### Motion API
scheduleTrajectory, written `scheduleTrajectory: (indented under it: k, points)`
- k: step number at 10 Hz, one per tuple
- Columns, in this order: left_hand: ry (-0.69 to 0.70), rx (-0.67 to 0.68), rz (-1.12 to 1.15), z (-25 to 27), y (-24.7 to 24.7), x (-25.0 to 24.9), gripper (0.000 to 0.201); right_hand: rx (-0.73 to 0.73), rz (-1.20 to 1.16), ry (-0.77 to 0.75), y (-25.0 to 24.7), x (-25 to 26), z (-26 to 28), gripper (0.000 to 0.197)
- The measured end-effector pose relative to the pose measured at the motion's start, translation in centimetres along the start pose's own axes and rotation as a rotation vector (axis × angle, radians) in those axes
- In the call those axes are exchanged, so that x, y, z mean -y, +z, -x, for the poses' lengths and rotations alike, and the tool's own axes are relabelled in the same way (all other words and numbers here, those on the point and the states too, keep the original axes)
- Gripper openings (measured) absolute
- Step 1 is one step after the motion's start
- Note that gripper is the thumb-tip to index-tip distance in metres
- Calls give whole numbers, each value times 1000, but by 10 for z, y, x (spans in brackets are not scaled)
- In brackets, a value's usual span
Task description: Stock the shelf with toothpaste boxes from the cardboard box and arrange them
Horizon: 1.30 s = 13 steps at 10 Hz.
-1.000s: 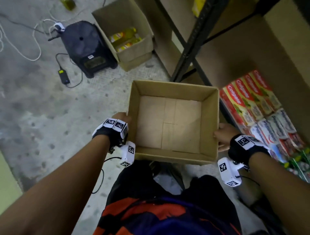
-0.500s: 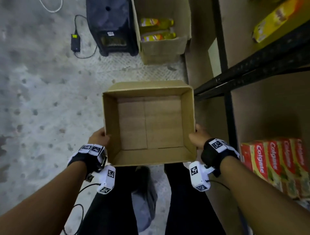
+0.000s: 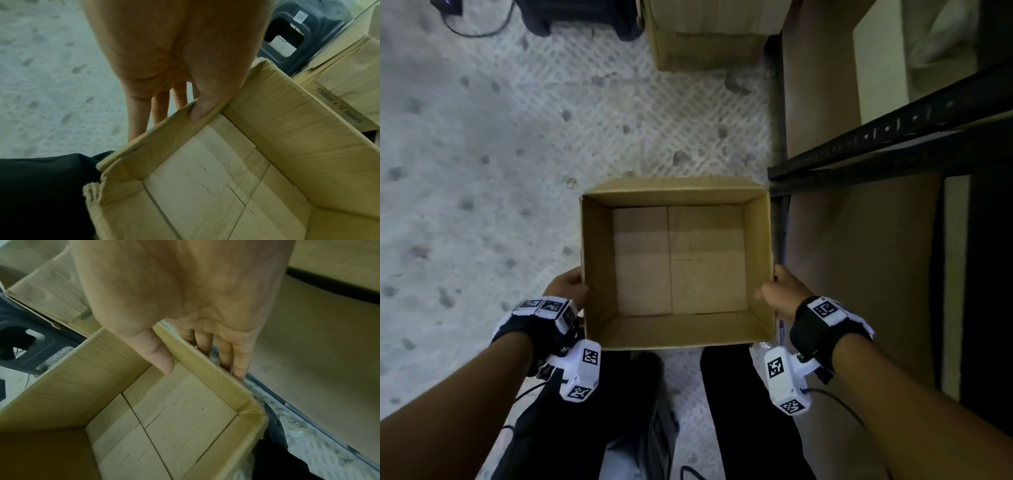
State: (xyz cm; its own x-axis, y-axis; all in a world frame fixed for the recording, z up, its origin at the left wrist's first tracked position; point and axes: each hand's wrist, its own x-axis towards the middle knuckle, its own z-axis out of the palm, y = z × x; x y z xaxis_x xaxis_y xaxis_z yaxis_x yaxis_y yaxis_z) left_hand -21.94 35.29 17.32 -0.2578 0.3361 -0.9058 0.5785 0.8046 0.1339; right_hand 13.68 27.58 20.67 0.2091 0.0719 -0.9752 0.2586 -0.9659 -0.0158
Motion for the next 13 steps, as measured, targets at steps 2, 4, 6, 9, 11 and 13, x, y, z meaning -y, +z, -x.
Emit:
scheduleTrajectory:
  k: [2,4,6,9,11,13]
  points:
    - [92,-40,-89,-51,33,-8,32,-46,-94,-52,-3,-6,-65,73]
    - [154,-65,-172,-77,71,-33,17,-108,-167,-41,-12,7,-80,78]
    - [242,-70,-309,-91,103,-49,18,-141,-252,-42,-28,-1,-104,83]
    - [172,-69,-368,-96,129,-68,28,-80,-281,-60,-26,5,-99,60]
    - [51,-117,-330,-63,141,-86,43,116,-338,-7,21,-11,-58,34]
    - [96,159,-283,-19,120,-88,32,100,-20,-184,66,-42,-4,33]
